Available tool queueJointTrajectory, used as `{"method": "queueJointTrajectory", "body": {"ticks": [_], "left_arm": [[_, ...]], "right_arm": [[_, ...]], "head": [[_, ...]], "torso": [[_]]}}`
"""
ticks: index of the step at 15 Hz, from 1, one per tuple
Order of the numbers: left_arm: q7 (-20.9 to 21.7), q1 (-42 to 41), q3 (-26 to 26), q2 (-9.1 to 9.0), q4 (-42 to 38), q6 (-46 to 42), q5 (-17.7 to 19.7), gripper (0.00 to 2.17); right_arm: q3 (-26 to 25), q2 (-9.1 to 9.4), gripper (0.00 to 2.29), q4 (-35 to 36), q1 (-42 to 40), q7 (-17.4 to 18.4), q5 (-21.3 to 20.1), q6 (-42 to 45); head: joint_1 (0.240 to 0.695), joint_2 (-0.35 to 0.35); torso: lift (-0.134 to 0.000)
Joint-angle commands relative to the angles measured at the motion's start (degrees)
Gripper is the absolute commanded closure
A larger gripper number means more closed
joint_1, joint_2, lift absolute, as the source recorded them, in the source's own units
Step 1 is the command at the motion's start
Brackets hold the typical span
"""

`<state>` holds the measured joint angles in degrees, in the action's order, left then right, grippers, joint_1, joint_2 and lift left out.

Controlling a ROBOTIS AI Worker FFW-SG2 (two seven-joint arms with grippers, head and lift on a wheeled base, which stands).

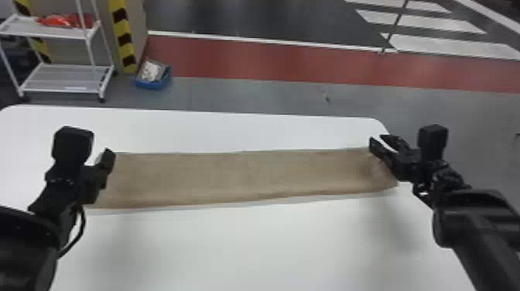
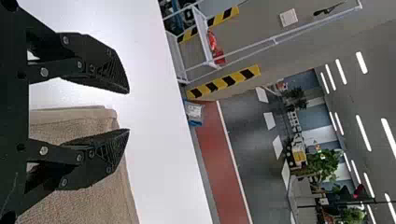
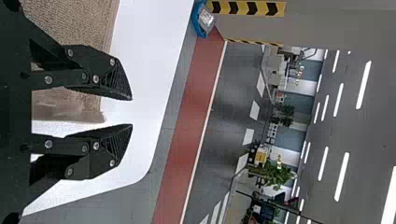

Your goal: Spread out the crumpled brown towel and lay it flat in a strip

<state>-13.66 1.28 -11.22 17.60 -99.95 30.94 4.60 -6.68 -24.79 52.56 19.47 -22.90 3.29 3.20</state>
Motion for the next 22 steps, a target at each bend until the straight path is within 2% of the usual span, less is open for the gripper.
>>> {"method": "queueJointTrajectory", "body": {"ticks": [1, 4, 7, 9, 11, 12, 15, 17, 20, 21, 22], "left_arm": [[-1.02, -0.4, 0.06, -0.02, 0.98, -4.08, -1.96, 0.02], [-1.37, -4.0, 2.26, 0.24, -2.36, -4.79, -1.08, 0.02], [0.12, -8.4, 6.39, 0.42, -7.28, -3.38, 5.51, 0.03], [1.44, -10.86, 7.8, 0.42, -9.65, -3.2, 7.44, 0.1], [4.7, -13.49, 9.82, 0.42, -11.94, -1.8, 12.8, 0.15], [5.22, -13.76, 10.26, 0.42, -12.03, -1.62, 14.21, 0.16], [8.21, -13.67, 10.34, 0.24, -11.85, -0.74, 15.7, 0.21], [9.18, -13.05, 10.26, -0.02, -11.24, 4.35, 15.62, 0.22], [9.35, -12.7, 10.26, -0.02, -10.36, 7.87, 13.77, 0.22], [9.27, -12.7, 10.26, -0.11, -10.09, 7.87, 13.15, 0.33], [9.18, -12.7, 10.52, -0.11, -9.92, 7.87, 13.15, 0.34]], "right_arm": [[-0.61, -0.09, 0.1, 0.62, -0.93, -0.04, 0.23, 0.18], [-2.9, -0.17, 0.11, 5.8, -5.68, -0.13, 2.16, -1.23], [-5.01, -0.44, 0.16, 11.34, -10.77, -0.74, 4.8, -5.27], [-7.47, -0.44, 0.22, 14.59, -14.64, -1.89, 6.29, -7.73], [-8.61, -0.26, 0.22, 18.11, -18.42, -2.5, 7.96, -9.14], [-8.7, -0.26, 0.22, 18.72, -19.47, -2.5, 8.23, -9.14], [-8.96, -0.17, 0.22, 19.07, -20.71, -2.59, 8.93, -9.14], [-8.96, -0.17, 0.22, 19.07, -20.88, -2.77, 8.93, -9.14], [-8.96, -0.17, 0.22, 19.43, -20.88, -2.94, 9.02, -9.14], [-8.96, -0.17, 0.22, 19.51, -20.88, -2.94, 9.02, -9.14], [-8.96, -0.09, 0.22, 19.6, -20.88, -2.94, 9.02, -9.14]], "head": [[0.695, -0.17], [0.695, -0.167], [0.695, -0.172], [0.695, -0.176], [0.695, -0.188], [0.695, -0.195], [0.695, -0.214], [0.695, -0.223], [0.695, -0.229], [0.695, -0.228], [0.695, -0.225]], "torso": [[-0.124], [-0.124], [-0.124], [-0.124], [-0.124], [-0.124], [-0.124], [-0.124], [-0.124], [-0.124], [-0.124]]}}
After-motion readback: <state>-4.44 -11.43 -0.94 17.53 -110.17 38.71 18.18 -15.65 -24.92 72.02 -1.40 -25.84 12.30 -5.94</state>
